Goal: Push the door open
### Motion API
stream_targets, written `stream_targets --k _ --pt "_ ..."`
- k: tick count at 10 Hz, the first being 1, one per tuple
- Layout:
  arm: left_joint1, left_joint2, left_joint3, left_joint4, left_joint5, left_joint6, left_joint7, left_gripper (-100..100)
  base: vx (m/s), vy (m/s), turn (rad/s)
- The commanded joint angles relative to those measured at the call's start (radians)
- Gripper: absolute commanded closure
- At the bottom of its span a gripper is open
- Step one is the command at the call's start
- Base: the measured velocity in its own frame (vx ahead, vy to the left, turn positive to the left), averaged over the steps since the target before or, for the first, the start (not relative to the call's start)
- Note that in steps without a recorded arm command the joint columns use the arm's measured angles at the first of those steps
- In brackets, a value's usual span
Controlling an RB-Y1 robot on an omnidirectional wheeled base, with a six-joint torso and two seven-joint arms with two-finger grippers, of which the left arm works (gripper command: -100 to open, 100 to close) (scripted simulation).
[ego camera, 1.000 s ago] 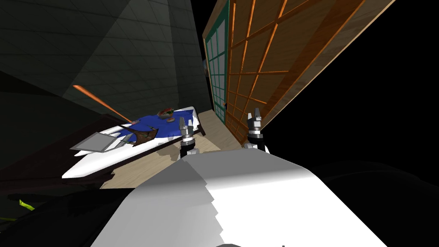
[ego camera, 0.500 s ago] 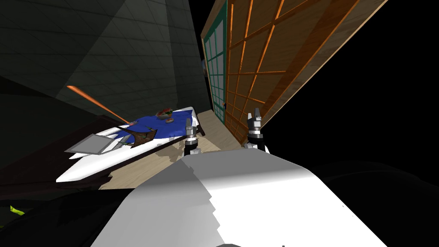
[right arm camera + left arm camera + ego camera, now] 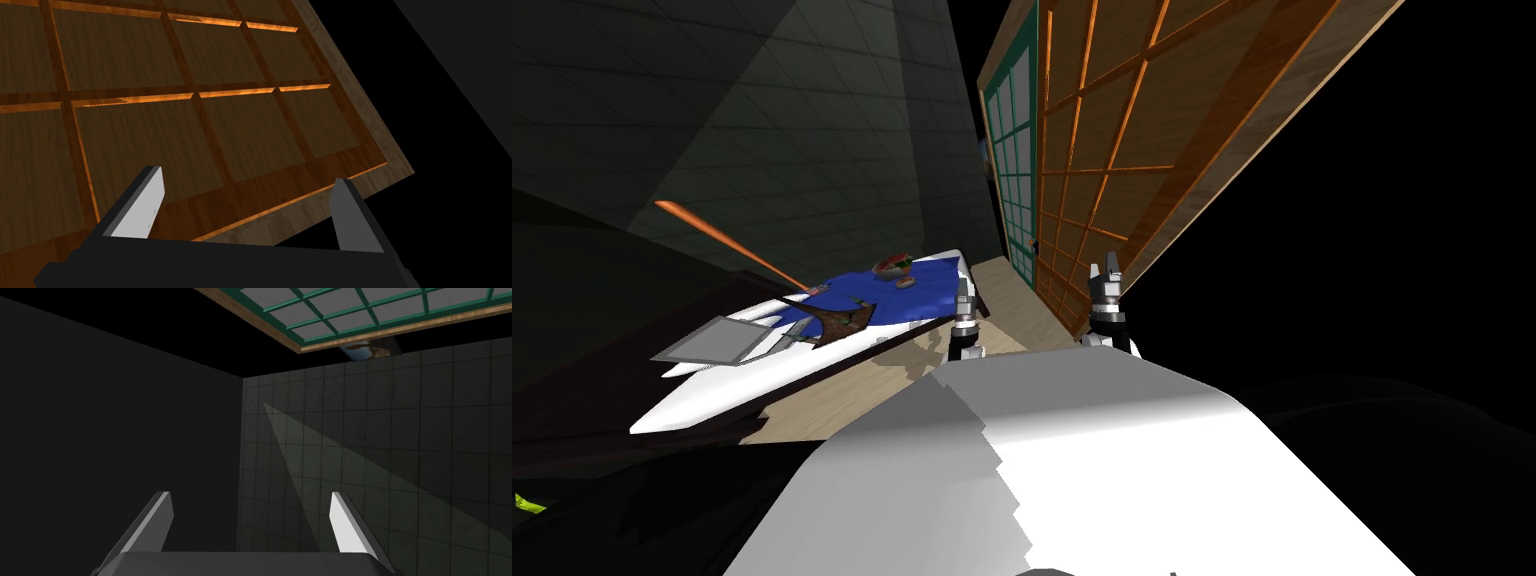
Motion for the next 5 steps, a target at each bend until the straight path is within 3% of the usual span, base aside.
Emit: stream_targets --k 1,5 --pt "-0.014 0.005 -0.015 0.032 -0.005 -0.004 -0.031 -100 0.005 0.005 -0.034" --pt "-0.043 0.016 -0.045 0.102 -0.015 -0.017 -0.090 -100 0.005 0.007 -0.034"
